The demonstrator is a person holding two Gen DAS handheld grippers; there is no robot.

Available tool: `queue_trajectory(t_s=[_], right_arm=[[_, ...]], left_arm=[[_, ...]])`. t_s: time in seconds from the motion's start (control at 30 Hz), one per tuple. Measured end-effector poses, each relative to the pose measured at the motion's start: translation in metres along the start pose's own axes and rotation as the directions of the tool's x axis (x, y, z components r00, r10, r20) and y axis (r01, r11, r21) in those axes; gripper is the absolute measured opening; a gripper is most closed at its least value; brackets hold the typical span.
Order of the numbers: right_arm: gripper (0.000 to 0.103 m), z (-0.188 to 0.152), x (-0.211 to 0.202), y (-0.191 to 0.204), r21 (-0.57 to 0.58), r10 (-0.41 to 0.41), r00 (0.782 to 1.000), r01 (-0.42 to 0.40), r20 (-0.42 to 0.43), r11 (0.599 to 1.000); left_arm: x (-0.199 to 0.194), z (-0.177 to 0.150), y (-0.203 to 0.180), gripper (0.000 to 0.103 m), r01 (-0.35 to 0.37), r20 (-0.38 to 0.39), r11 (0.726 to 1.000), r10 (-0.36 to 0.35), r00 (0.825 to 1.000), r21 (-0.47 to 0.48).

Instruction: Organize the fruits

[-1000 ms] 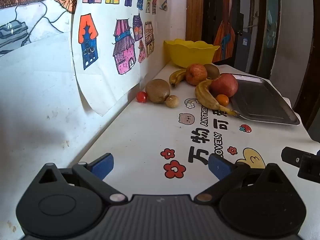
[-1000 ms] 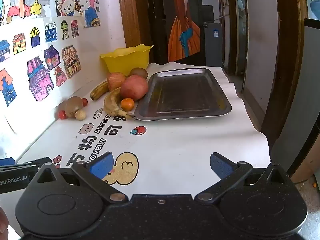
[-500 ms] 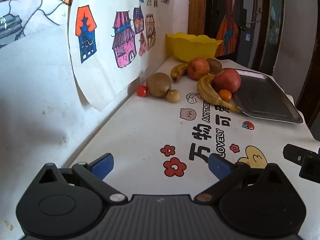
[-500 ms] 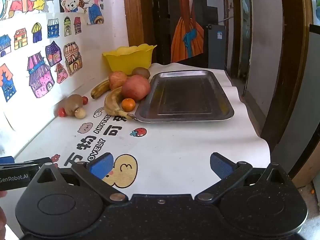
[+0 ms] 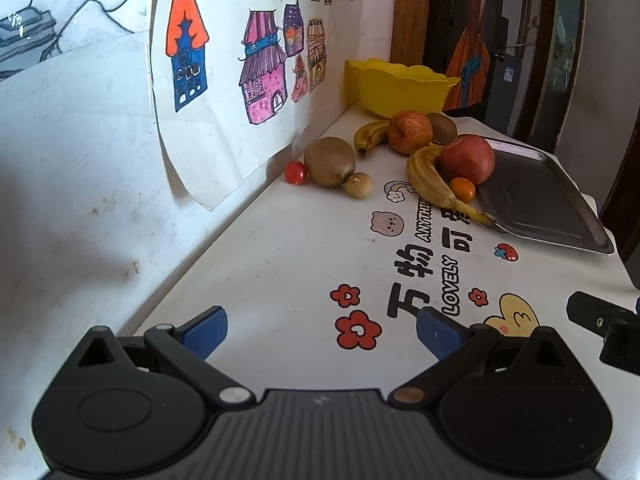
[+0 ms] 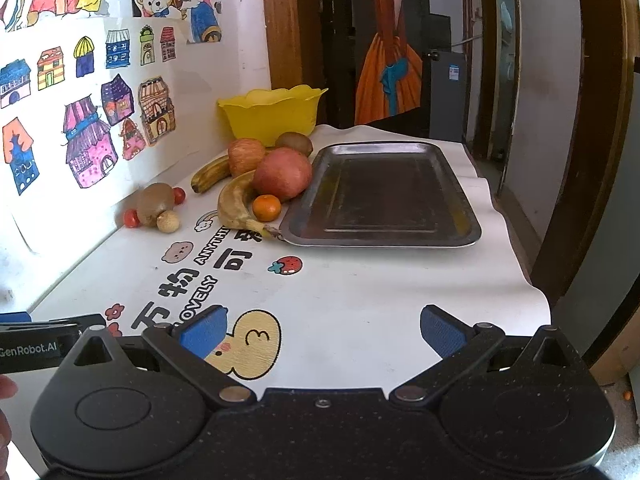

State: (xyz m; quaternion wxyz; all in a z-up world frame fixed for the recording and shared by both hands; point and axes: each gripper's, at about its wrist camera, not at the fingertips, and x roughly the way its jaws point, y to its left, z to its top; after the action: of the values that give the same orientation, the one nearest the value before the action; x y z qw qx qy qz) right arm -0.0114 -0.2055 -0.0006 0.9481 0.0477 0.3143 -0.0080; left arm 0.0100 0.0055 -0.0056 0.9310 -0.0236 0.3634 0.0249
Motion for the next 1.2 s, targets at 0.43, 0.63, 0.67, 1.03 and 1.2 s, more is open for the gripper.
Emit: queue_trajectory(t_s=[0.43, 0.63, 0.67, 1.03, 1.2], right_arm=[[0.102, 0.003, 0.000, -0.004, -0.002, 0.028, 0.999, -0.028, 0.018, 1.000], [0.102, 0.005, 0.001, -0.010, -0.006, 0.037, 0.999, -0.037, 0.022, 0.999], [0.102, 0.005, 0.002, -0.011, -0.006, 0.038, 0.999, -0.038, 0.021, 0.999], [0.102, 0.014, 0.016, -0.019, -0.033, 0.096, 0.995, -0.096, -0.001, 0.995], [0.102, 0.024, 0.026, -0.019, -0.067, 0.134, 0.991, -0.134, -0.006, 0.989]], left_arm=[[0.001, -0.002, -0.005, 0.102, -0.022, -0.011, 1.000, 0.022, 1.000, 0.004], [0.001, 0.001, -0.010, 0.102, -0.030, -0.016, 1.000, 0.030, 0.999, 0.005], [0.002, 0.002, -0.011, 0.102, -0.031, -0.017, 0.999, 0.031, 0.999, 0.006], [0.016, 0.014, -0.028, 0.102, -0.067, -0.035, 0.998, 0.068, 0.997, 0.007], [0.027, 0.023, -0.037, 0.102, -0.089, -0.040, 0.996, 0.088, 0.995, -0.005]])
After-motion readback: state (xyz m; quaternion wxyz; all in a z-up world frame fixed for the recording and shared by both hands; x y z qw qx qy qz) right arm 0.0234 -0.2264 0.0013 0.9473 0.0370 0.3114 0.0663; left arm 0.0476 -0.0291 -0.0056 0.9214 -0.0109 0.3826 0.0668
